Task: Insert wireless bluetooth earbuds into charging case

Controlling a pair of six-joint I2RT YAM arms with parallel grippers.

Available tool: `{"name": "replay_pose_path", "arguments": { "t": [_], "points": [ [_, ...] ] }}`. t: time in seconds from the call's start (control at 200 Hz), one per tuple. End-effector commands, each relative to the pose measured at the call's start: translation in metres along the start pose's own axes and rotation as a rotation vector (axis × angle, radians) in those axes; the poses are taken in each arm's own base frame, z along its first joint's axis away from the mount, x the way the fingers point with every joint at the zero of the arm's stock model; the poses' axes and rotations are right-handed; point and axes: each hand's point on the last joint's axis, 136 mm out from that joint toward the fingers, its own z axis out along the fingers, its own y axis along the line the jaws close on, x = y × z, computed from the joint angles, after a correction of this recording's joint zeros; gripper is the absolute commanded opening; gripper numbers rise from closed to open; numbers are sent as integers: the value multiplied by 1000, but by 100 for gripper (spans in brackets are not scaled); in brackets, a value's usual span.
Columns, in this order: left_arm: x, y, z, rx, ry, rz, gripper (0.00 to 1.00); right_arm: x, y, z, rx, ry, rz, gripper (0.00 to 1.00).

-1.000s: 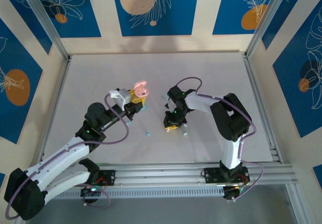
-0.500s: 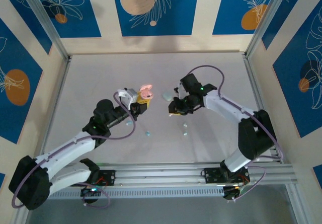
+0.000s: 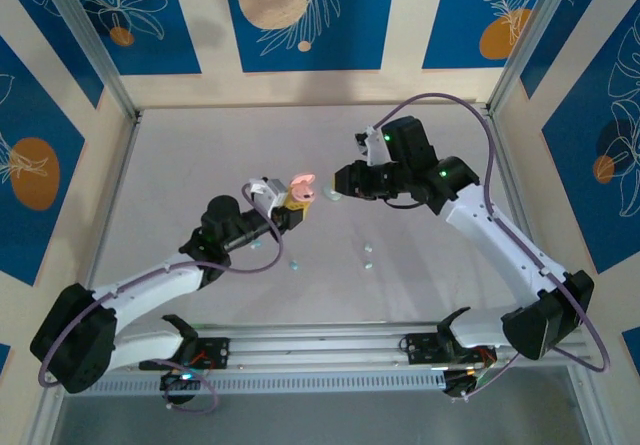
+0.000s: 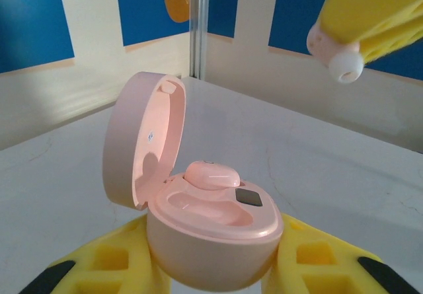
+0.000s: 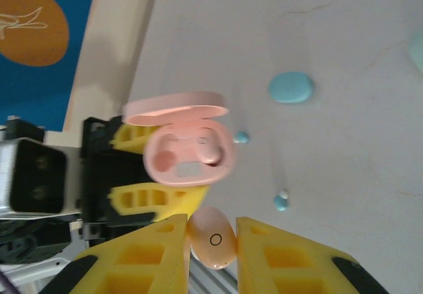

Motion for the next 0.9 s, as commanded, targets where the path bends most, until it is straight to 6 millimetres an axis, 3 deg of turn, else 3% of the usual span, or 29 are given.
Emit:
{"name": "replay_pose_path", "arguments": {
  "t": [0.0, 0.12, 0.38, 0.895],
  "points": [
    [-20, -11, 3, 39, -63, 54, 26, 1, 19, 4, -37, 21, -6, 24],
    [-20, -14, 5, 41, -64, 63, 26, 1, 29, 14, -47, 39, -19, 24],
    [-22, -17, 6, 46, -72, 66, 26, 6, 31, 30, -12, 81, -34, 24],
    [-27, -20, 5, 52, -85, 69, 26, 12, 22, 50, 48, 123, -32, 25]
  ]
}}
